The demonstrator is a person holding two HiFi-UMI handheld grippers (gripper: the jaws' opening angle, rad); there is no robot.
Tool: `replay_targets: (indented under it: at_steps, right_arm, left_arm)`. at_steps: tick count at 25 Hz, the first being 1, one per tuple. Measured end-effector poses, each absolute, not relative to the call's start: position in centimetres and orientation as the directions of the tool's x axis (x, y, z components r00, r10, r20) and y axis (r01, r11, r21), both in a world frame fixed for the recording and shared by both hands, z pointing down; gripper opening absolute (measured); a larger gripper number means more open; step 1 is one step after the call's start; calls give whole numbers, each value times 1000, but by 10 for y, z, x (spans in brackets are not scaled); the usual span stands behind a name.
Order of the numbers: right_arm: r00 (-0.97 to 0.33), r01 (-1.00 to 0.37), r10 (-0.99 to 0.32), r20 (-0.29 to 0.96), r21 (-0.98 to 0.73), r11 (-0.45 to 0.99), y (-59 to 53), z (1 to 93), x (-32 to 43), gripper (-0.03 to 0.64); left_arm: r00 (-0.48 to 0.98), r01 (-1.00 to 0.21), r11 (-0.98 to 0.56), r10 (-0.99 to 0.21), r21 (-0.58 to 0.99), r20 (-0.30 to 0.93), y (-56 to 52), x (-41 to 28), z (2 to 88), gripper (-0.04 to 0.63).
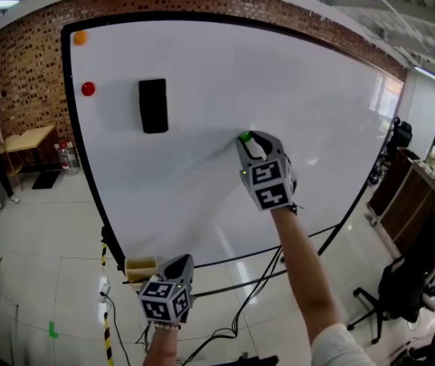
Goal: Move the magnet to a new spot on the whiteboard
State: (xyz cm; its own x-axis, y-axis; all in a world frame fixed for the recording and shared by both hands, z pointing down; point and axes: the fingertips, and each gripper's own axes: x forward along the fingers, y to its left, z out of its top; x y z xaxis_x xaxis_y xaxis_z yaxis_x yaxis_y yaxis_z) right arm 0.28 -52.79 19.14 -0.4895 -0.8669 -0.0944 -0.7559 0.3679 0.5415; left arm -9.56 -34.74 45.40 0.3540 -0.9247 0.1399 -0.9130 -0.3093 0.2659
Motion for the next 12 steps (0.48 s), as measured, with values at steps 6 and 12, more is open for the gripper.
replay_targets:
  at_steps: [6,12]
  right_arm:
    - [-529,-776,-839,-127,471,419,-503,193,22,163]
    - [-594,-793,-795,-122,255,553,-460,253,68,60]
  left_arm:
    - [359,-912,-312,-921,268,151,-353,-84,454,-3]
    - [367,-913,-320,-915,252,168,-362,-60,451,-3]
